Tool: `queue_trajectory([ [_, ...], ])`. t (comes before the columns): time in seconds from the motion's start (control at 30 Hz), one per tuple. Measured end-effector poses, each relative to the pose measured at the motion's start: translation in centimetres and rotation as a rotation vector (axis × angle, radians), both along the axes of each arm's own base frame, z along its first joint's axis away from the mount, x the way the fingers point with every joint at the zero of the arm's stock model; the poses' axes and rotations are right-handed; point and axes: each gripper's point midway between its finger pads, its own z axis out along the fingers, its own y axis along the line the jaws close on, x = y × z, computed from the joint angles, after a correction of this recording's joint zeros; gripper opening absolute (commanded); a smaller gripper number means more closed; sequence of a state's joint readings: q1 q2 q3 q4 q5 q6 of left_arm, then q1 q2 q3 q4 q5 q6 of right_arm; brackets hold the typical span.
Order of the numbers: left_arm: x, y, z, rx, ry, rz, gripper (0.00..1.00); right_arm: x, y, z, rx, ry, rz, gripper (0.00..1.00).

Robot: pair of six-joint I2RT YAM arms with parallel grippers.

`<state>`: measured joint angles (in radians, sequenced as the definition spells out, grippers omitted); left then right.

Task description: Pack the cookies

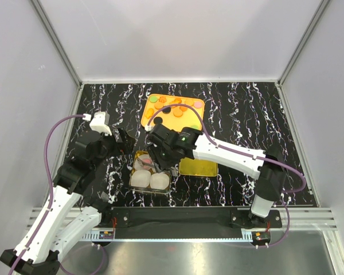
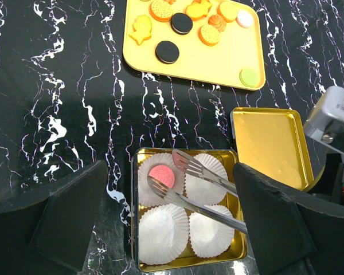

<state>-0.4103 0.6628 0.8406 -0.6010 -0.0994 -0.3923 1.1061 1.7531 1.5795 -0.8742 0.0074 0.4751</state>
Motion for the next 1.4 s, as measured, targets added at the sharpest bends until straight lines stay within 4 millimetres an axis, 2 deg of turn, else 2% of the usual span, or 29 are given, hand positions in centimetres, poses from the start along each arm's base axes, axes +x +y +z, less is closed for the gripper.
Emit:
queue_trajectory([
  [0.2, 0.0, 0.0, 0.0, 0.000, 0.000, 0.000, 0.99, 0.2, -0.1, 1.7, 0.012, -0.020, 0.006, 0.52],
  [0.43, 0.0, 0.0, 0.0, 0.000, 0.000, 0.000, 0.99, 1.3, -0.5, 4.8, 0.049, -0.078, -0.002, 0.51],
  [0.53, 0.0, 0.0, 0.0, 0.000, 0.000, 0.000, 0.99, 3.5, -1.5, 5.5, 0.056, -0.096, -0.042, 0.51],
  [0.67, 0.0, 0.0, 0.0, 0.000, 0.000, 0.000, 0.99, 8.2, -3.3, 5.6, 0.040, -0.120, -0.133, 0.51],
  [0.8, 0.0, 0.0, 0.0, 0.000, 0.000, 0.000, 0.99, 13.1, -3.8, 4.9, -0.004, -0.162, -0.207, 0.53],
  [0.97, 0.0, 0.0, 0.0, 0.000, 0.000, -0.001, 0.99, 16.9, -2.4, 2.4, -0.062, -0.179, -0.225, 0.53],
  [1.17, 0.0, 0.0, 0.0, 0.000, 0.000, -0.001, 0.99, 19.0, -1.7, -1.4, -0.127, -0.145, -0.228, 0.55],
  [1.4, 0.0, 0.0, 0.0, 0.000, 0.000, -0.001, 0.99, 20.0, -1.9, -2.4, -0.159, -0.153, -0.237, 0.57],
])
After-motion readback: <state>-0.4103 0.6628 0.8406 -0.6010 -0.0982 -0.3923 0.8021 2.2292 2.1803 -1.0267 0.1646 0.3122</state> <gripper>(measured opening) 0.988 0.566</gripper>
